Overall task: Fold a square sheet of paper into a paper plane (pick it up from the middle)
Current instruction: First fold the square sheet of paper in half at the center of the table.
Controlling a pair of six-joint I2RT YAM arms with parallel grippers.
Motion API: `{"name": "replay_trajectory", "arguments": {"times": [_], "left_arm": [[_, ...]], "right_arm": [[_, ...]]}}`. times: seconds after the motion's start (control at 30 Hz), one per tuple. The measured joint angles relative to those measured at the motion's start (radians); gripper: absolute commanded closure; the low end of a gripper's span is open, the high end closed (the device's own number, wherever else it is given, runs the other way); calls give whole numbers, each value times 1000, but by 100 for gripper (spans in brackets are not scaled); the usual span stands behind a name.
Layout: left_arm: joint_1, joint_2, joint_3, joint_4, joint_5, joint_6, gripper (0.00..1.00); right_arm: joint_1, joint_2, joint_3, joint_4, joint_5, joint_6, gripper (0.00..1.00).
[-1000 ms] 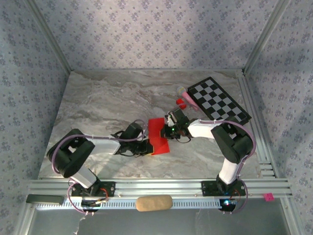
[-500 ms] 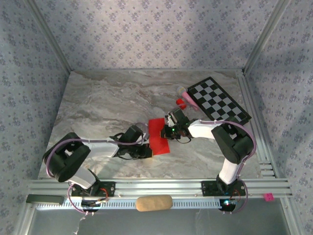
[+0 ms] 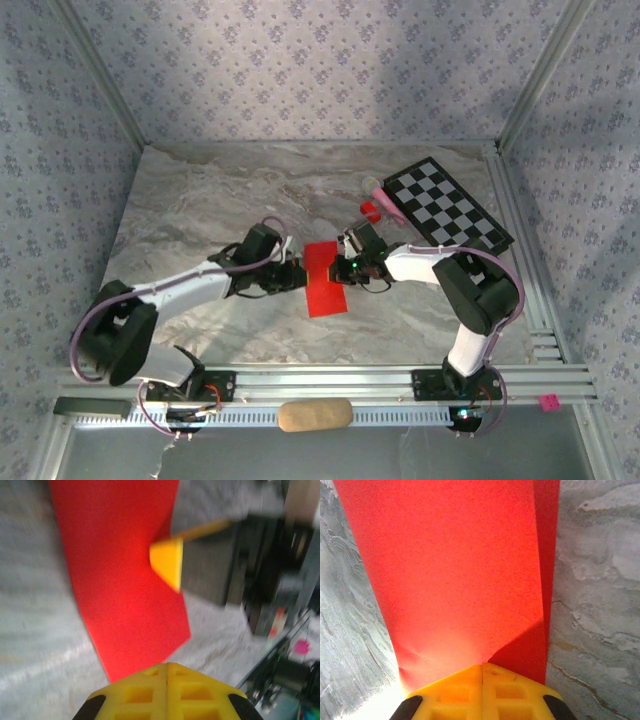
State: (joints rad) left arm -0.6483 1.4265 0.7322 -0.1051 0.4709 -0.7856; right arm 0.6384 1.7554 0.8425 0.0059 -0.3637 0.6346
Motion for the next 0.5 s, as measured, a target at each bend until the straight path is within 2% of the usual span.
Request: {"name": "replay_trajectory", "arguments": {"times": [0.23, 0.5], "left_arm": [[43, 204, 150, 21, 19, 1, 100], [84, 298, 155, 55, 38, 0, 100]], "right_arm": [[-1, 0, 17, -35, 0, -32, 100], [-2, 5, 29, -56, -3, -49, 100]]}}
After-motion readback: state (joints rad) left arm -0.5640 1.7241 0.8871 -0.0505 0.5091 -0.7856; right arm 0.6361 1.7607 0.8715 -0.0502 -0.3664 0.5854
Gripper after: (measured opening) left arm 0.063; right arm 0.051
